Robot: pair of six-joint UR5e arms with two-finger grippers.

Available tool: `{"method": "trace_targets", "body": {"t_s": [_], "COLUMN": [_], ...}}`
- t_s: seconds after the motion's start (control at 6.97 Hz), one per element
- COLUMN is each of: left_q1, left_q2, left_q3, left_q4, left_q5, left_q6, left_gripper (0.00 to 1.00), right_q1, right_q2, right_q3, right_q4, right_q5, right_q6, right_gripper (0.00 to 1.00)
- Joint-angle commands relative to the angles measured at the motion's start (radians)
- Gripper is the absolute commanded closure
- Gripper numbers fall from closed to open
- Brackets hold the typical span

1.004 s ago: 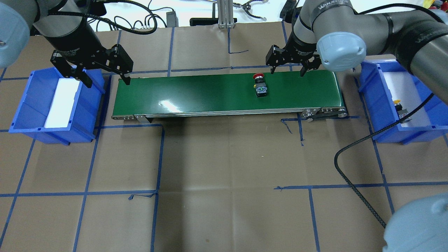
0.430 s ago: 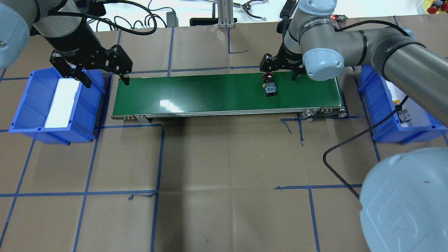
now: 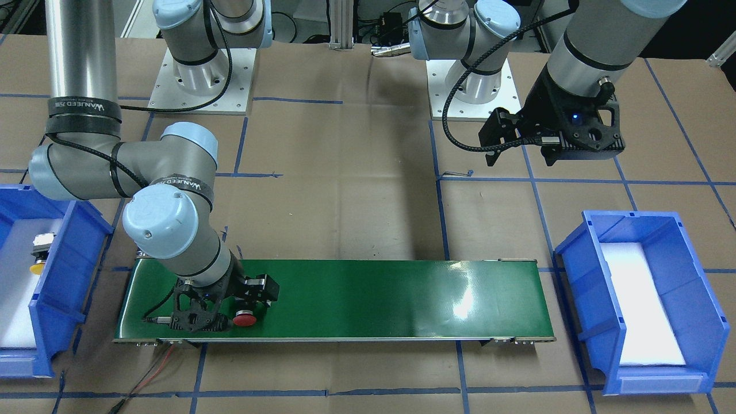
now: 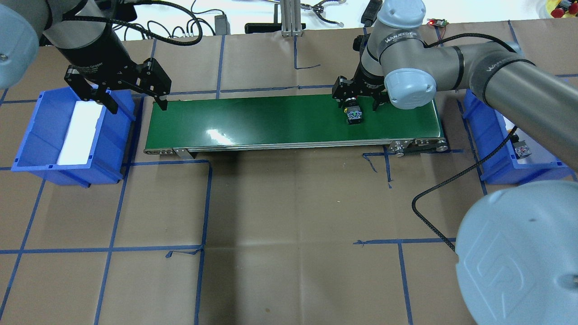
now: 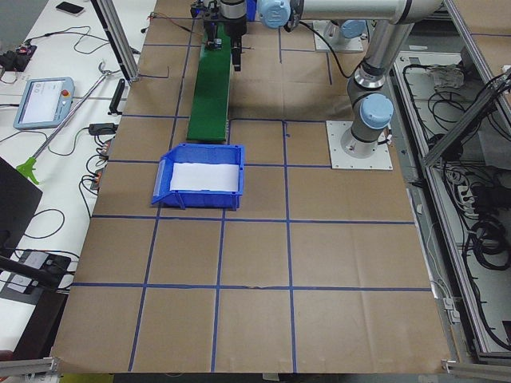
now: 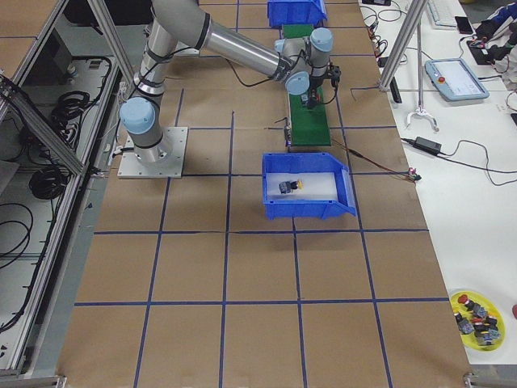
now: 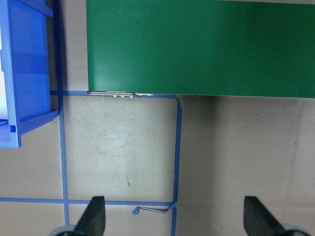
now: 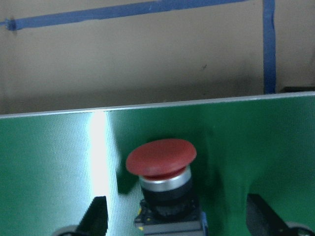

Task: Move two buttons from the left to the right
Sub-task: 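Lower the right gripper and grasp the red button on the belt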

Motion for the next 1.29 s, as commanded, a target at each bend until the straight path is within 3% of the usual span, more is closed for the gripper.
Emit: {"method": "trace_targets", "body": {"t_s": [0.0, 0.14, 0.29, 0.43, 0.72, 1.15], "left_q1": [0.000, 0.000, 0.000, 0.000, 0.000, 0.000], "left_q2": [0.000, 0.000, 0.000, 0.000, 0.000, 0.000], "left_q3": [0.000, 0.000, 0.000, 0.000, 0.000, 0.000], "left_q4": [0.001, 0.001, 0.001, 0.001, 0.001, 0.001], "left_q5": [0.000, 0.000, -0.002, -0.002, -0.002, -0.003], "left_q6": [0.000, 0.000, 0.000, 0.000, 0.000, 0.000], "left_gripper": [0.00, 0.00, 0.00, 0.00, 0.00, 0.00], "right_q1": [-0.005, -0.008, -0.014, -0.026, -0.122, -0.401], "right_q2": [-0.008, -0.013, -0.018, -0.057, -0.193, -0.308], "right_q3": [0.008, 0.008, -0.005, -0.006, -0.017, -0.015], "right_q4": [0.019, 0.056, 0.084, 0.089, 0.215, 0.309], "right_q5": [-0.019, -0.035, -0.068, -0.097, -0.087, -0.096], "right_q6": [-0.019, -0.032, -0.038, -0.059, -0.100, -0.523], "right_gripper": [0.55, 0.88, 0.94, 0.95, 0.94, 0.94]}}
